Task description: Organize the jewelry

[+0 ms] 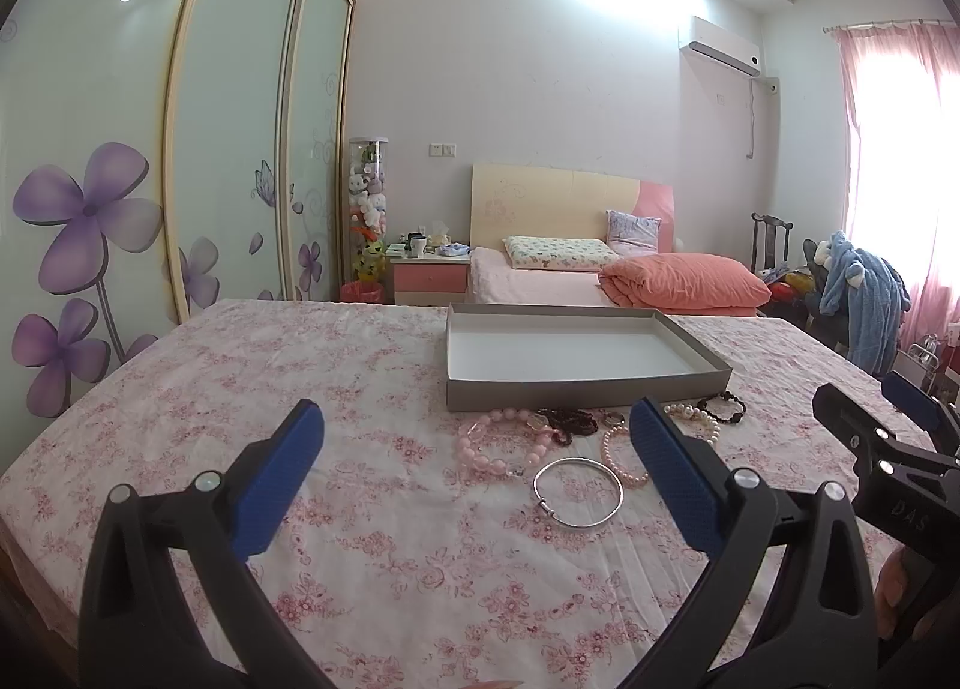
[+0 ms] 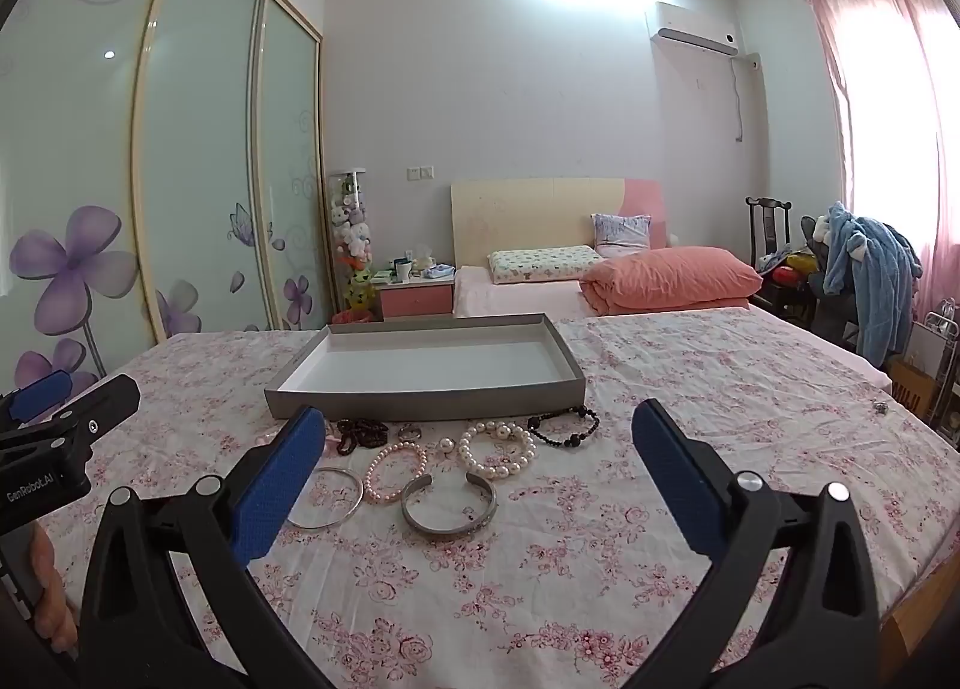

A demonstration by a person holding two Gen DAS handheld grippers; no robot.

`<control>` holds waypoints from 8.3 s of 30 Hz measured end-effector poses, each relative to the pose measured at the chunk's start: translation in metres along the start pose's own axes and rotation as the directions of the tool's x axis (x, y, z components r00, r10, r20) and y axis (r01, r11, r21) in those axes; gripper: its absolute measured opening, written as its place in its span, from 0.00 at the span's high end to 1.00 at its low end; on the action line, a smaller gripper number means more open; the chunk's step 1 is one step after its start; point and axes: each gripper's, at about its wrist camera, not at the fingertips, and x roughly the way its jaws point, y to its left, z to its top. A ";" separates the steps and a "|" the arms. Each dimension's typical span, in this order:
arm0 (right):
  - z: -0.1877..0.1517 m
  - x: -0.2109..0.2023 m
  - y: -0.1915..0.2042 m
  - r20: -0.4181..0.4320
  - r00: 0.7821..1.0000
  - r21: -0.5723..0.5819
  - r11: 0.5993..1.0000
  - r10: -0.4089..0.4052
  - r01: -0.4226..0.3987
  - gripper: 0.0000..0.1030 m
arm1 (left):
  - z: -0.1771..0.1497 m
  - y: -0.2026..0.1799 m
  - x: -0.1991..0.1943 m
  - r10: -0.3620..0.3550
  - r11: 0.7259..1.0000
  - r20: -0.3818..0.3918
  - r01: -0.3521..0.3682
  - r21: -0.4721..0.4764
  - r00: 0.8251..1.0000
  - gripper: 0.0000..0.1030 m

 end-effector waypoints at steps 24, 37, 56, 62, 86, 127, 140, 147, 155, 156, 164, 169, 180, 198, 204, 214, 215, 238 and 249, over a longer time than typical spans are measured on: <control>0.000 0.000 0.000 -0.003 1.000 0.000 1.000 0.002 -0.002 0.02 | 0.000 0.000 0.000 0.000 1.000 -0.003 0.000 -0.003 1.000 0.04; 0.000 0.000 -0.001 -0.004 1.000 0.002 1.000 0.002 -0.002 0.02 | 0.000 0.000 0.001 -0.001 1.000 -0.005 0.001 -0.004 1.000 0.04; 0.000 0.000 -0.001 -0.006 1.000 0.004 1.000 0.002 -0.002 0.02 | 0.000 0.000 0.001 -0.001 1.000 -0.007 0.000 -0.004 1.000 0.04; -0.001 0.000 -0.002 -0.007 1.000 0.005 1.000 0.002 -0.002 0.02 | 0.000 0.000 0.001 0.000 1.000 -0.008 0.000 -0.004 1.000 0.04; -0.024 0.073 -0.016 -0.390 0.920 0.064 0.998 0.044 -0.021 0.04 | -0.018 0.009 0.041 -0.030 0.999 -0.198 0.022 -0.041 0.980 0.04; -0.035 0.120 -0.020 -0.583 0.812 0.012 0.999 0.034 -0.033 0.35 | -0.044 -0.076 0.177 -0.052 0.986 -0.581 0.134 0.098 0.812 0.14; -0.040 0.118 -0.009 -0.581 0.813 -0.037 0.996 0.040 -0.075 0.35 | -0.046 -0.057 0.162 -0.046 0.986 -0.577 0.129 0.103 0.816 0.24; -0.041 0.118 -0.007 -0.584 0.811 -0.049 0.996 0.029 -0.072 0.33 | -0.048 -0.054 0.161 -0.044 0.988 -0.575 0.121 0.097 0.817 0.20; -0.043 0.116 -0.006 -0.580 0.814 -0.063 0.995 0.023 -0.073 0.36 | -0.049 -0.053 0.153 -0.057 0.988 -0.559 0.129 0.090 0.827 0.34; -0.043 0.116 -0.006 -0.580 0.814 -0.062 0.995 0.025 -0.075 0.36 | -0.049 -0.053 0.152 -0.057 0.988 -0.559 0.128 0.089 0.827 0.34; -0.039 0.104 -0.014 -0.554 0.829 -0.002 0.995 0.082 -0.099 0.36 | -0.046 -0.044 0.138 -0.077 0.991 -0.536 0.126 0.055 0.841 0.34; -0.027 0.094 -0.013 -0.496 0.863 -0.001 0.994 0.098 -0.113 0.36 | -0.035 -0.040 0.120 -0.085 0.991 -0.475 0.125 0.055 0.876 0.34; 0.017 0.070 -0.009 -0.299 0.948 -0.017 0.993 0.106 -0.116 0.36 | 0.012 -0.039 0.079 -0.094 0.992 -0.263 0.113 0.059 0.960 0.34; 0.084 0.123 -0.004 -0.097 0.992 -0.091 0.992 0.080 -0.089 0.36 | 0.077 -0.044 0.148 -0.052 0.995 -0.167 0.065 0.076 0.985 0.34; 0.093 0.174 -0.004 -0.134 0.988 -0.069 0.994 0.080 -0.089 0.36 | 0.087 -0.044 0.202 -0.031 0.996 -0.209 0.047 0.073 0.977 0.34; 0.065 0.267 -0.006 -0.376 0.922 -0.036 0.993 0.094 -0.116 0.36 | 0.069 -0.038 0.295 -0.032 0.997 -0.371 0.055 0.052 0.928 0.34; 0.062 0.272 -0.006 -0.394 0.914 -0.034 0.993 0.093 -0.115 0.36 | 0.067 -0.039 0.301 -0.033 0.997 -0.383 0.057 0.049 0.923 0.34; 0.079 0.237 -0.051 -0.364 0.929 0.045 0.997 0.071 -0.058 0.23 | 0.073 0.000 0.268 -0.019 1.000 -0.372 0.010 -0.025 0.928 0.27; 0.061 0.192 -0.084 -0.382 0.924 0.035 0.999 0.000 0.014 0.27 | 0.044 0.036 0.193 -0.017 1.000 -0.383 0.006 -0.030 0.924 0.23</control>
